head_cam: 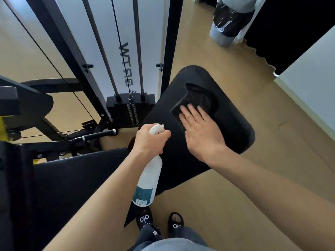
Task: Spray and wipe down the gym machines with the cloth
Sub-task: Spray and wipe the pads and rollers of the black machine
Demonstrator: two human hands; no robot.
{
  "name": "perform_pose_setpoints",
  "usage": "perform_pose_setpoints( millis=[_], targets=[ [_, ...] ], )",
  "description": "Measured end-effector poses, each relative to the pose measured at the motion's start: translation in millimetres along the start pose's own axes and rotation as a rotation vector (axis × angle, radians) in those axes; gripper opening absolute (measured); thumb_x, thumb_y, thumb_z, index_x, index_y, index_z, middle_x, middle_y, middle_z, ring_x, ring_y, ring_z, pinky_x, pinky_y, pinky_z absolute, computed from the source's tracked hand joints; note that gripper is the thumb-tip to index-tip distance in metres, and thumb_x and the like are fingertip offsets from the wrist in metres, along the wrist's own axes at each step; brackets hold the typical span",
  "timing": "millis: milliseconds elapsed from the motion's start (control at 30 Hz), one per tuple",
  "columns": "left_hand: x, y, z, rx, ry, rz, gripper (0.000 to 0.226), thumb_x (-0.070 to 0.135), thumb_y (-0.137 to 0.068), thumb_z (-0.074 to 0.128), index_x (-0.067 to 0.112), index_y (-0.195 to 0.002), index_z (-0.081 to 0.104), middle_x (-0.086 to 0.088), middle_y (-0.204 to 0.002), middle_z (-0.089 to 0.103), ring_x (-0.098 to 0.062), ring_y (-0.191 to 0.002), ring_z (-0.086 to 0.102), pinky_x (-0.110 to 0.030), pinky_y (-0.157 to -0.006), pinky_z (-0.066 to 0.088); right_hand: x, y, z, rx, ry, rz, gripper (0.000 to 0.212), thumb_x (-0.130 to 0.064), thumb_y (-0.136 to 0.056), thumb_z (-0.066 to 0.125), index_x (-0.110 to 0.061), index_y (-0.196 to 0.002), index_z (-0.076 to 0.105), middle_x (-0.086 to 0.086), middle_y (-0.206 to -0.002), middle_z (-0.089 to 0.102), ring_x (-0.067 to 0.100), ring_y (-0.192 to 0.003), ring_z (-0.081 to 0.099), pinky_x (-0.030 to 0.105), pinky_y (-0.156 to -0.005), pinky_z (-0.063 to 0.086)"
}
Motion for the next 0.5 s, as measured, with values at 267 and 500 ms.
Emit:
perform_pose_setpoints(
  millis=[267,500],
  targets=[
    [3,-13,12,-0.049,0.017,0.011,0.017,0.015,-0.088,0.067,0.003,-0.076,0.064,-0.001,-0.061,0.054,-0.019,-0.052,0.054,-0.030,-0.058,0.048,11,53,9,0.005,-0.086,0.000,0.062,-0.042,-0.106,0.004,-0.015,-0.161,-0.007,0.009,-0.162,-0.026,0.025,-0.154,-0.020,0.043,-0.112,-0.031],
    [8,-38,1,0.018,-0.047,-0.010,0.021,0.015,-0.087,0.069,0.011,-0.067,0.063,0.005,-0.047,0.049,-0.017,-0.049,0.052,-0.028,-0.057,0.045,22,-44,-6,0.066,0.059,-0.074,0.062,-0.045,-0.108,0.011,-0.018,-0.162,-0.002,0.012,-0.168,-0.015,0.030,-0.155,-0.016,0.048,-0.123,-0.013]
  ],
)
Point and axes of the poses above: each hand's wrist, its own y-axis away from the middle knuckle, its own z-axis out of the palm, x = y × z, the point moved 1 cm from there along -y, towards the middle knuckle
